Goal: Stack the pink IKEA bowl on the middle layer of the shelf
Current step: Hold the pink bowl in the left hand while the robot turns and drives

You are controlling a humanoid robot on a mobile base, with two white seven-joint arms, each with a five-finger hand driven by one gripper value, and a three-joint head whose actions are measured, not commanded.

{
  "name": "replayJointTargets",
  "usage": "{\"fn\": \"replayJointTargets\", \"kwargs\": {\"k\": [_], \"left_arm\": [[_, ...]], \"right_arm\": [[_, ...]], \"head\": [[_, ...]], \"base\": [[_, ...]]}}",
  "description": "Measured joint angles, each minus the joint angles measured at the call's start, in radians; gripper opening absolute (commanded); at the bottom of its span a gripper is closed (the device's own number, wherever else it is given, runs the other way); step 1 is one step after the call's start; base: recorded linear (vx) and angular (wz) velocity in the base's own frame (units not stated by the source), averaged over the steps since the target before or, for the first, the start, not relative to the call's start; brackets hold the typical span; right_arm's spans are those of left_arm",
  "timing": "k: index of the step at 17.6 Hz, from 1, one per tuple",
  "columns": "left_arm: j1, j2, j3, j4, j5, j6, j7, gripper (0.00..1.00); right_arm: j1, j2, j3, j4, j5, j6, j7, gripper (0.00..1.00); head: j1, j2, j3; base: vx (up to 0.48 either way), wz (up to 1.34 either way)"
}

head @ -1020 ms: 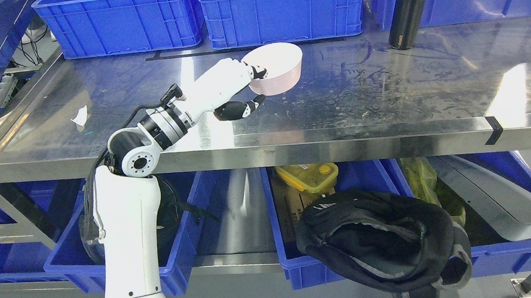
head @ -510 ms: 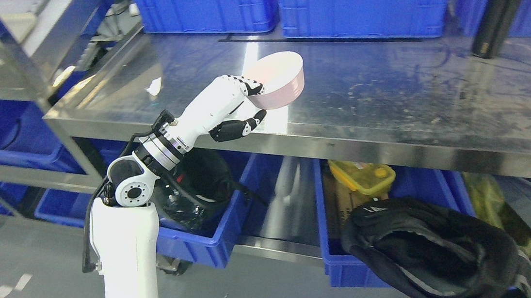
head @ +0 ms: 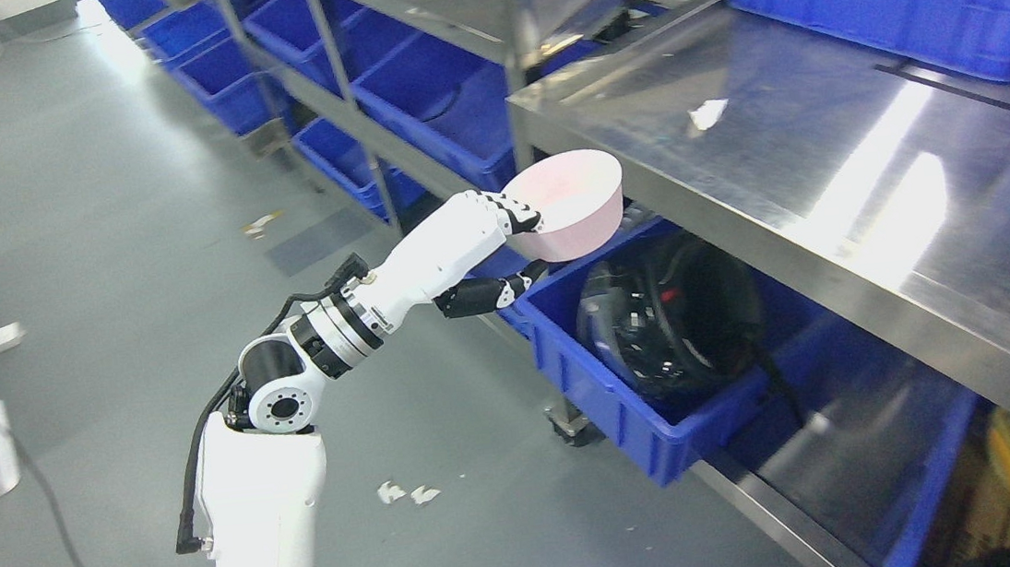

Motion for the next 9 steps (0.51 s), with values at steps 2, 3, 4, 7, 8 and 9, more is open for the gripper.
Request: {"fn": "replayJointTargets", "kwargs": {"k": [2,3,4,7,8,9], "left_arm": [[0.014,0.000,-0.020,-0.007,0.003,0.000,0.000,0.01],[0.020,0.000,-0.028,-0.009,0.005,0.000,0.001,0.01],[0.027,0.000,-0.034,-0.012,0.009,0.000,0.001,0.01],[0.042,0.000,-0.031,-0.017,0.020,0.000,0.003,0.01],[0.045,0.000,-0.030,-0.018,0.023,0.000,0.003,0.01],[0.048,0.000,-0.025,-0.019,0.026,0.000,0.004,0.01]], "right_arm": [[0.000,0.000,0.000,0.000,0.000,0.000,-0.003,1.00],[0.000,0.000,0.000,0.000,0.000,0.000,-0.005,1.00],[0.000,0.000,0.000,0.000,0.000,0.000,-0.005,1.00],[0.000,0.000,0.000,0.000,0.000,0.000,-0.004,1.00],[0.000,0.000,0.000,0.000,0.000,0.000,-0.002,1.00],[0.000,0.000,0.000,0.000,0.000,0.000,-0.001,1.00]], "head": [[0.0000,0.000,0.000],[0.0000,0.000,0.000],[0.0000,0.000,0.000],[0.0000,0.000,0.000],[0.0000,0.000,0.000],[0.0000,0.000,0.000]], "base": [[0.057,1.10],[0.057,1.14],[0.041,0.90],[0.070,0.94],[0.094,0.97],[0.145,0.90]]}}
